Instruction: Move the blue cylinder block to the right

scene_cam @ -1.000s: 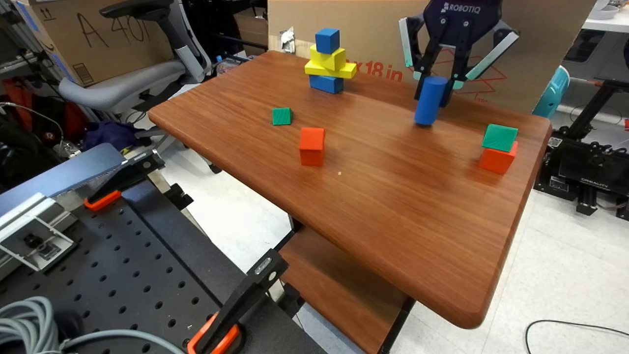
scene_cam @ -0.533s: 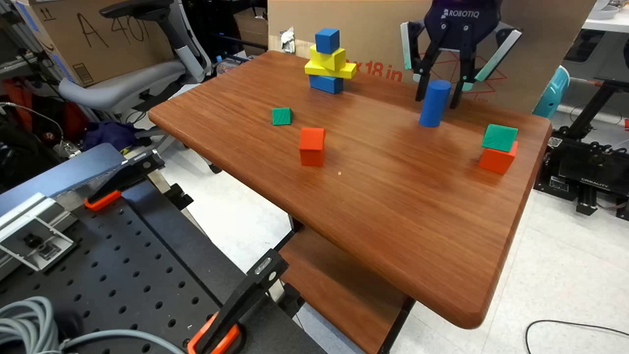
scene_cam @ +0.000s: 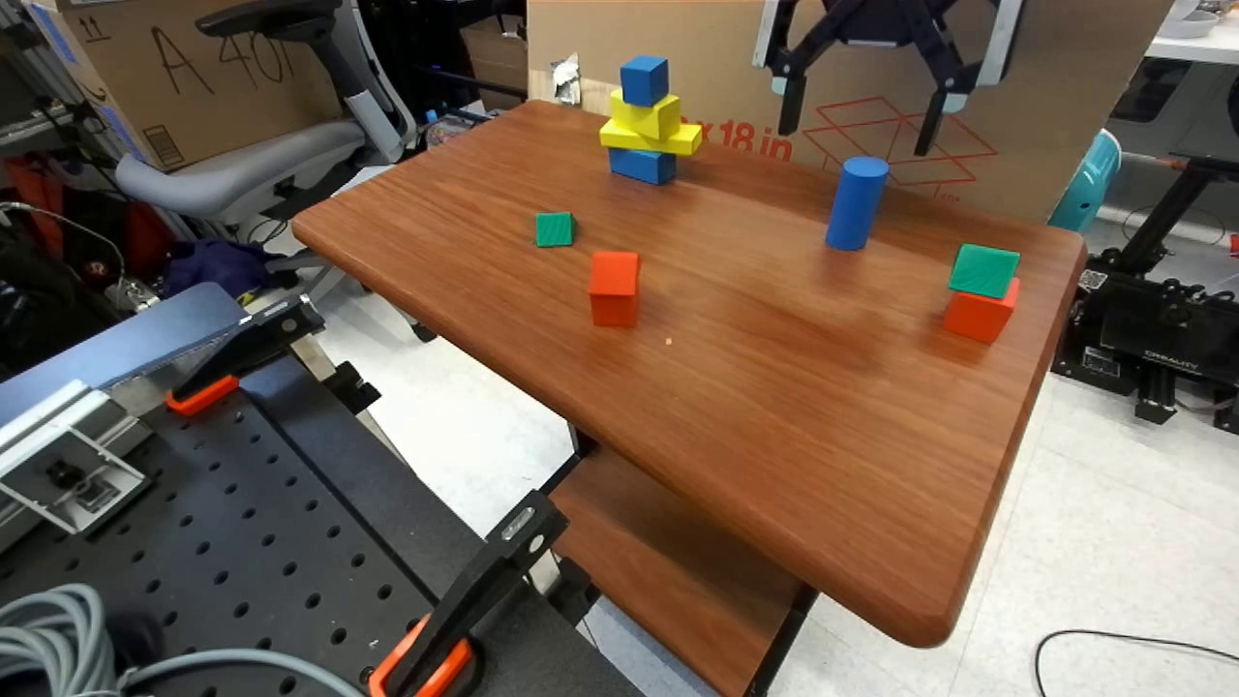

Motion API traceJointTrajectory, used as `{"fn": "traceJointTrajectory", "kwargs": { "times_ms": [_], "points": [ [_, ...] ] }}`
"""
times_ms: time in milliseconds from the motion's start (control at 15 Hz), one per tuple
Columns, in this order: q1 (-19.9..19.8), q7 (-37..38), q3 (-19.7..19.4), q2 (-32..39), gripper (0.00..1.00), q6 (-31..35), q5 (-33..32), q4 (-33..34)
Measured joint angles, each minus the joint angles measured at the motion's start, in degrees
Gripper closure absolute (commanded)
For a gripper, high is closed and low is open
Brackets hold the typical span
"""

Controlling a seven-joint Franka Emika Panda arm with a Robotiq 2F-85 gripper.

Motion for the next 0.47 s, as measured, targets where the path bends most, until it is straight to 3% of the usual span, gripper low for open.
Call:
{"fn": "traceJointTrajectory", "kwargs": {
  "times_ms": [467],
  "points": [
    [0.78, -2.58, 0.82, -14.98, 0.0, -0.15, -0.44, -13.46]
  ]
}}
